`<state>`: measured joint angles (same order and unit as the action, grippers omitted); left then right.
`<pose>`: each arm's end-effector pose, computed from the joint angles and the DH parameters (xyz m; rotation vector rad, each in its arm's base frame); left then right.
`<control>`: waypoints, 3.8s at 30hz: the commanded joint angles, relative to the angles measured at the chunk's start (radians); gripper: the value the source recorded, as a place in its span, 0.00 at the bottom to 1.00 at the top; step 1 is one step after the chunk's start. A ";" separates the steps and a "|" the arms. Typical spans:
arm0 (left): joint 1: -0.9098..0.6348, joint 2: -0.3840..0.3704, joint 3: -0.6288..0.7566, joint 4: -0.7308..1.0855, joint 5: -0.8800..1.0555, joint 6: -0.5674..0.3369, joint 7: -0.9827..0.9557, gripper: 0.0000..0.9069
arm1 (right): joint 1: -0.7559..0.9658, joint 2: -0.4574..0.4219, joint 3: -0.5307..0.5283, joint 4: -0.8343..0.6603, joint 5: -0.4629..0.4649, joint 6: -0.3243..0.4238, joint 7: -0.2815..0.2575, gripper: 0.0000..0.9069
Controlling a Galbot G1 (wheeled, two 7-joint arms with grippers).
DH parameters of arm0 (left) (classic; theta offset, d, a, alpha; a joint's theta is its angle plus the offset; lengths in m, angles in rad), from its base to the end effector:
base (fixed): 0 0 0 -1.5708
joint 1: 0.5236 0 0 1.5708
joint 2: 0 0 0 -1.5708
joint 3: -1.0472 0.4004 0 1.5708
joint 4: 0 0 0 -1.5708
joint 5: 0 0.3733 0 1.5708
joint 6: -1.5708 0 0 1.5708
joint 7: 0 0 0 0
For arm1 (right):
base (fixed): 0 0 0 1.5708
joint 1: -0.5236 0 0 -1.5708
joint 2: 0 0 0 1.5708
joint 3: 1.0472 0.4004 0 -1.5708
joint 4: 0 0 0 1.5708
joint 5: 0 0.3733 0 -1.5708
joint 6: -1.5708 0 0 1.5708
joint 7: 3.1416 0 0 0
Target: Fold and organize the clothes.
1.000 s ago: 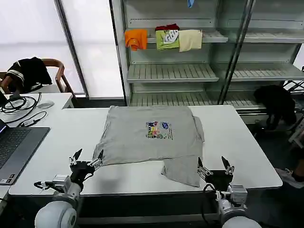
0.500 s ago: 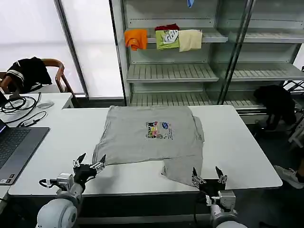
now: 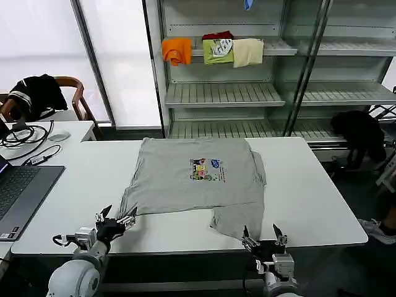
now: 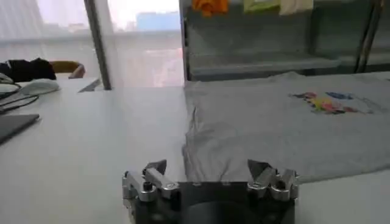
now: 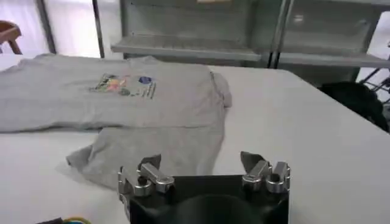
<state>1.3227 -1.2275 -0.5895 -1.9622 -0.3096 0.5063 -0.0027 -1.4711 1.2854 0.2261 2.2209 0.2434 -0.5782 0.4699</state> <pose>0.2673 0.1082 -0.3201 -0.0773 -2.7498 -0.0748 0.1800 0.0345 -0.2918 -0.0221 -2.7121 0.1102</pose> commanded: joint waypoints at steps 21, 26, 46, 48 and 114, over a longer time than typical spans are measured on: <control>0.013 0.002 0.020 0.026 -0.012 0.000 0.003 0.02 | -0.009 0.025 -0.011 -0.047 -0.008 0.001 -0.003 0.00; 0.020 0.000 0.032 0.025 -0.008 0.000 0.007 0.02 | -0.005 0.027 -0.011 -0.046 -0.009 0.001 -0.004 0.00; 0.016 -0.004 0.027 0.038 -0.007 -0.025 0.005 0.01 | -0.014 0.012 0.011 -0.048 0.004 0.050 -0.028 0.00; 0.017 -0.005 0.023 0.031 -0.008 -0.029 0.005 0.01 | -0.016 0.011 0.017 -0.040 0.008 0.051 -0.028 0.00; -0.514 -0.049 0.141 0.508 -0.111 -0.084 -0.033 0.01 | 0.837 0.184 0.038 -0.803 -0.031 0.115 -0.219 0.00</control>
<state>0.8630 -1.2778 -0.4618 -1.5459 -0.4204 0.4198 -0.0359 -0.6983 1.4579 0.2660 1.5454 0.2225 -0.4624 0.2660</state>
